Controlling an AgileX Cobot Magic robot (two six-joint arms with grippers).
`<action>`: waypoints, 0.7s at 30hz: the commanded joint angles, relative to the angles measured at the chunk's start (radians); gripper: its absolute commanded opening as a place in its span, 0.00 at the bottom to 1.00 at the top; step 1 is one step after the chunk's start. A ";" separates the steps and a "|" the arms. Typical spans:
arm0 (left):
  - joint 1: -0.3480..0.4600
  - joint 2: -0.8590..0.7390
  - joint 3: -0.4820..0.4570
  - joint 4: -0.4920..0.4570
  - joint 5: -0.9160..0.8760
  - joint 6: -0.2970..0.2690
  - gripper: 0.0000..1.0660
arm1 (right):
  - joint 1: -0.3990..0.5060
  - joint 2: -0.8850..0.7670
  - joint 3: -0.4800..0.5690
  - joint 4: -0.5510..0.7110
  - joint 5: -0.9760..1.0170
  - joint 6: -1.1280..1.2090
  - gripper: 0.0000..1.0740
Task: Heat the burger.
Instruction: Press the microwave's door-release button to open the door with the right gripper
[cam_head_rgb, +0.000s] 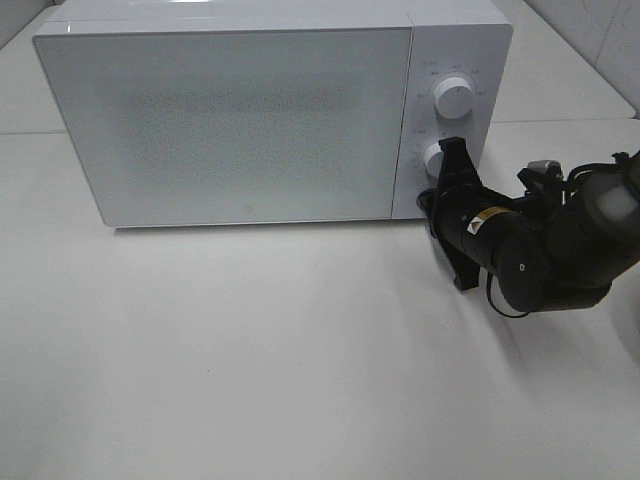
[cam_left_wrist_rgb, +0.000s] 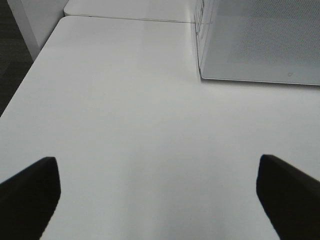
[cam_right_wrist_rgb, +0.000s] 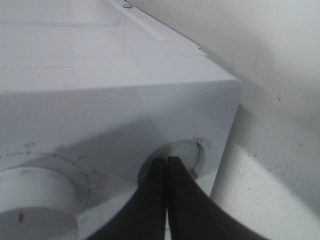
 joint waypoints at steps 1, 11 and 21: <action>-0.001 -0.004 -0.002 0.002 0.002 0.006 0.94 | -0.017 -0.012 -0.063 0.006 -0.140 -0.002 0.00; -0.001 -0.004 -0.002 0.002 0.002 0.006 0.94 | -0.040 -0.012 -0.136 0.023 -0.119 -0.010 0.00; -0.001 -0.004 -0.002 0.002 0.002 0.006 0.94 | -0.040 -0.012 -0.136 0.019 -0.105 -0.005 0.00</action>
